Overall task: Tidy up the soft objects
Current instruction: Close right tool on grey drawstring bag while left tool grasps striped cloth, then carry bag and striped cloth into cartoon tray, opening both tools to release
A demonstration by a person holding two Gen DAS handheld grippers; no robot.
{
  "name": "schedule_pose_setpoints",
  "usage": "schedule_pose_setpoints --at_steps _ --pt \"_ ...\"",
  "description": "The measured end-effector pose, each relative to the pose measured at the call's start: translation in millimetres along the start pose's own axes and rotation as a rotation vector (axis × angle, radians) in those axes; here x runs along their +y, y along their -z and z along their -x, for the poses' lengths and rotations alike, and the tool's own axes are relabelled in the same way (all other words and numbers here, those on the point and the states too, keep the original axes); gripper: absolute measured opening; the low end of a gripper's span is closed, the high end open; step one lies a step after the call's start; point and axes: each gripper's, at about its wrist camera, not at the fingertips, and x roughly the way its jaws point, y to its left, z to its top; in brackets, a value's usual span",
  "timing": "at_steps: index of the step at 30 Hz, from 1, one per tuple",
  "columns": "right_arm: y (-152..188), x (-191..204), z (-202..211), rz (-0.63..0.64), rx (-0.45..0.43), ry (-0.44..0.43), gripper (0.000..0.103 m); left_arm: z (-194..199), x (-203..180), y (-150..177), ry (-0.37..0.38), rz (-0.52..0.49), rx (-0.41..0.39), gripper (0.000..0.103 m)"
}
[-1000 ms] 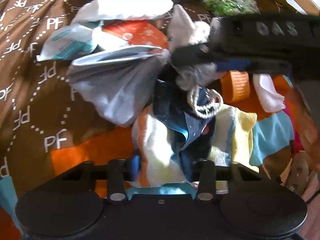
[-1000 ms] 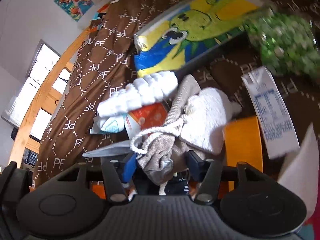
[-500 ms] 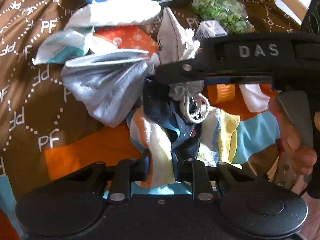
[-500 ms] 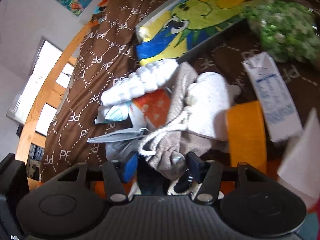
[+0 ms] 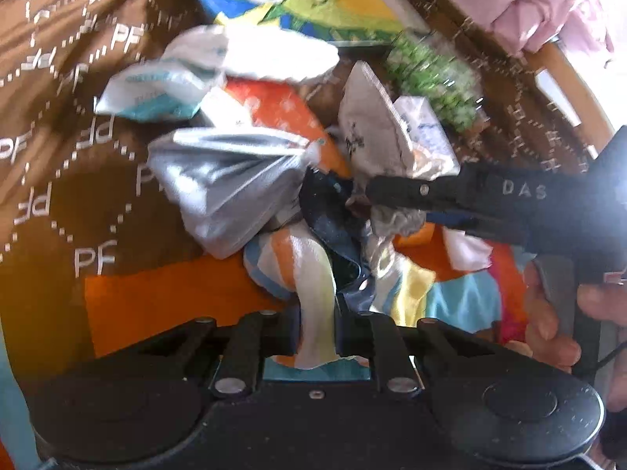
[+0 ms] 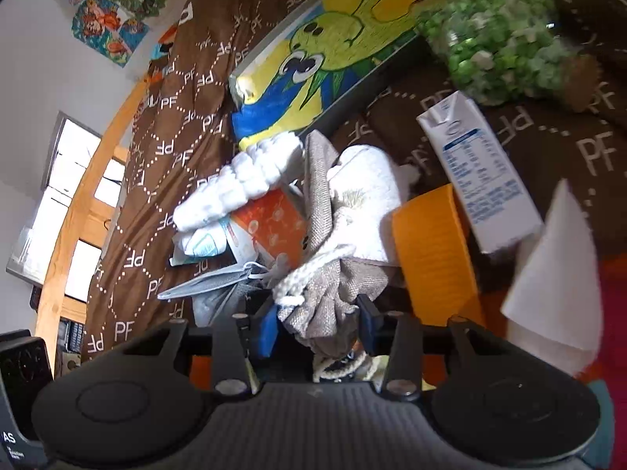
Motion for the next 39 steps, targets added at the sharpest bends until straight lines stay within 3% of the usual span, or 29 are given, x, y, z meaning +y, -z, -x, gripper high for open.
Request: schedule_pose_setpoints --at_steps 4,11,17,22,26,30,33,39 --pt "2 -8 15 -0.044 -0.014 -0.001 0.043 22 -6 3 0.018 0.0 -0.106 0.016" --pt "14 -20 27 -0.103 -0.005 -0.021 0.044 45 -6 2 -0.015 0.026 -0.25 0.018" --pt "17 -15 30 -0.059 -0.013 -0.014 0.043 43 1 -2 -0.069 0.075 -0.271 0.017" --pt "15 -4 40 -0.001 -0.069 -0.077 0.043 58 1 -1 -0.072 0.075 -0.394 0.017" --pt "16 2 40 0.041 -0.087 -0.055 0.043 60 0 -2 -0.167 0.063 -0.433 0.015" --pt "19 15 47 0.125 -0.127 -0.083 0.042 68 -4 0 -0.164 0.037 -0.491 0.015" --pt "25 28 53 0.208 -0.168 -0.09 0.042 76 -9 3 -0.118 0.01 -0.538 0.015" --pt "51 68 69 0.521 -0.385 0.13 0.042 85 -9 6 -0.087 0.031 -0.598 0.015"
